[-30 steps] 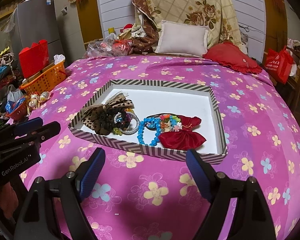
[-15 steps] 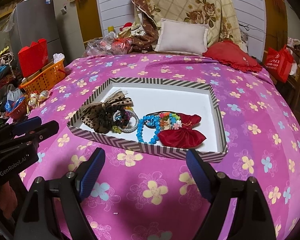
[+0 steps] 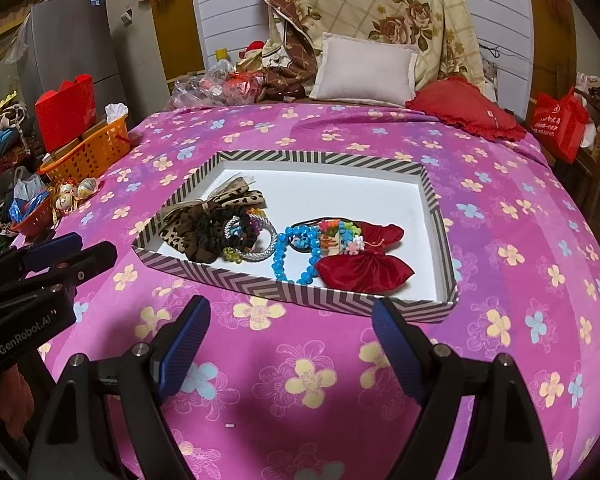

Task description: Organize jewelry

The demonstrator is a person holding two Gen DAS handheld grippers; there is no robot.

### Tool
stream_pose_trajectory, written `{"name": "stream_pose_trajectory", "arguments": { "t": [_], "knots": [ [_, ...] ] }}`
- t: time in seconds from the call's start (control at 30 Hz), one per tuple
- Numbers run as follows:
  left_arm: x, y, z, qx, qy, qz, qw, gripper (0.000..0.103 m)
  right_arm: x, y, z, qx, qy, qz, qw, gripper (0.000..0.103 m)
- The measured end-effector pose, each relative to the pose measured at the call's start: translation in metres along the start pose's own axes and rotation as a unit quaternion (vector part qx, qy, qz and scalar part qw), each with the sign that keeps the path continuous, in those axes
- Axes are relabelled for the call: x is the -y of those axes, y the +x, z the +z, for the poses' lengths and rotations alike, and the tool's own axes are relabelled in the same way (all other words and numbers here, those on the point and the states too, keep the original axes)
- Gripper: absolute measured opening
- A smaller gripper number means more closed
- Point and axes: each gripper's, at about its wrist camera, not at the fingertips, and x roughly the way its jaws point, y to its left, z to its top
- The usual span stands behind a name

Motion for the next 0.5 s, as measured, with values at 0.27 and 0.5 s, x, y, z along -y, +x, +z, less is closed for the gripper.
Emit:
{"name": "stream_pose_trajectory", "arguments": {
  "t": [0.27,0.5],
  "knots": [
    [0.0012,0.0001,0.0003,0.0,0.0,0.0,1.0,0.037,-0.0001,0.0032,-0.0008,-0.003,0.0,0.001,1.0,0.086],
    [0.0012,0.005,-0.0017,-0.007,-0.001,-0.002,1.0,0.037,-0.0002,0.0058,-0.001,-0.006,-0.001,0.001,1.0,0.086]
  ]
}}
